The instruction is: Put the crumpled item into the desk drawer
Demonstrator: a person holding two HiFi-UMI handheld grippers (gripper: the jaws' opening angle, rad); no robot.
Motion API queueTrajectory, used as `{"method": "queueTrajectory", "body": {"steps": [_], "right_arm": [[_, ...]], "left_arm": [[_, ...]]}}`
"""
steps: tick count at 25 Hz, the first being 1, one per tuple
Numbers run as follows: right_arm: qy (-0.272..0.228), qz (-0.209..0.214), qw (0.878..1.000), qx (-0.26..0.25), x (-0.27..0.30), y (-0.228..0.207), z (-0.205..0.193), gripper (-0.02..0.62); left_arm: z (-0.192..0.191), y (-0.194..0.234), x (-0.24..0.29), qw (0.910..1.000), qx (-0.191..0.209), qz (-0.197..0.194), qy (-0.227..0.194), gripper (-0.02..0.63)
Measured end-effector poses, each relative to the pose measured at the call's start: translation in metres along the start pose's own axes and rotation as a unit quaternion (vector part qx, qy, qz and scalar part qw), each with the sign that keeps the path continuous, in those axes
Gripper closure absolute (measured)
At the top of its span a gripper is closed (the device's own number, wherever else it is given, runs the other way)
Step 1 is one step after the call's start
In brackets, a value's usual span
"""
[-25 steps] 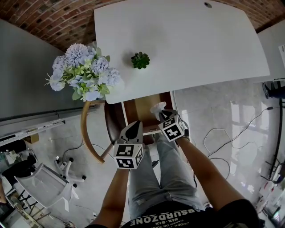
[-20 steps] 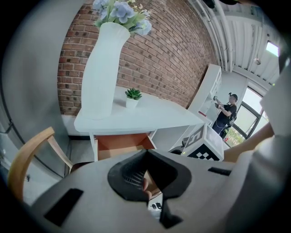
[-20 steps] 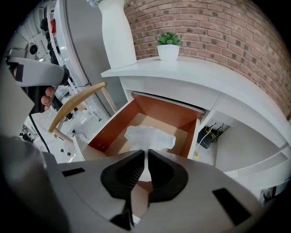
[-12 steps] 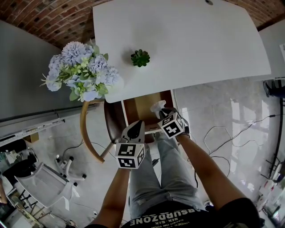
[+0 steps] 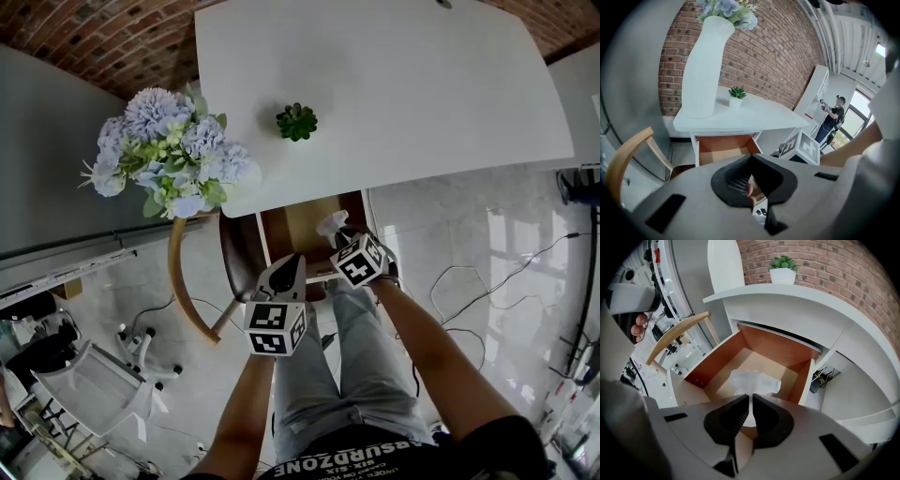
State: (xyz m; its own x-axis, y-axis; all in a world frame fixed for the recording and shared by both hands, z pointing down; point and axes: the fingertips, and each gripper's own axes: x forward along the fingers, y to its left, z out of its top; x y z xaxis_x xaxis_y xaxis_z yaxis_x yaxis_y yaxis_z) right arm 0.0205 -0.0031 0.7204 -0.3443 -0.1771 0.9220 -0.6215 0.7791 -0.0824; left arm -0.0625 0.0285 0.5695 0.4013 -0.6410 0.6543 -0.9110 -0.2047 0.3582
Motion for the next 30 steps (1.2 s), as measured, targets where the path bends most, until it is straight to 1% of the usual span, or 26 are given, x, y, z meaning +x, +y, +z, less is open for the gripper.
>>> {"method": "queueTrajectory", "body": {"steps": [8,16,20,30], "right_arm": [[0.018,0.005,1.0,-0.017,0.013,0.003,-0.005,0.578],[0.053,0.011,0.997,-0.062,0.031,0.007,-0.013,0.578],[0.063,0.013,0.995,-0.075,0.036,0.006,-0.014,0.578],[0.081,0.037,0.991,-0.097,0.05,0.015,-0.017,0.578]], "left_arm": [[0.001,0.003,0.001,1.0,-0.003,0.004,0.0,0.609],[0.001,0.008,0.002,1.0,-0.004,0.006,0.002,0.609],[0.0,0.01,0.004,1.0,-0.004,0.007,0.005,0.609],[-0.002,0.015,0.005,0.9999,-0.009,0.011,0.005,0.609]]}}
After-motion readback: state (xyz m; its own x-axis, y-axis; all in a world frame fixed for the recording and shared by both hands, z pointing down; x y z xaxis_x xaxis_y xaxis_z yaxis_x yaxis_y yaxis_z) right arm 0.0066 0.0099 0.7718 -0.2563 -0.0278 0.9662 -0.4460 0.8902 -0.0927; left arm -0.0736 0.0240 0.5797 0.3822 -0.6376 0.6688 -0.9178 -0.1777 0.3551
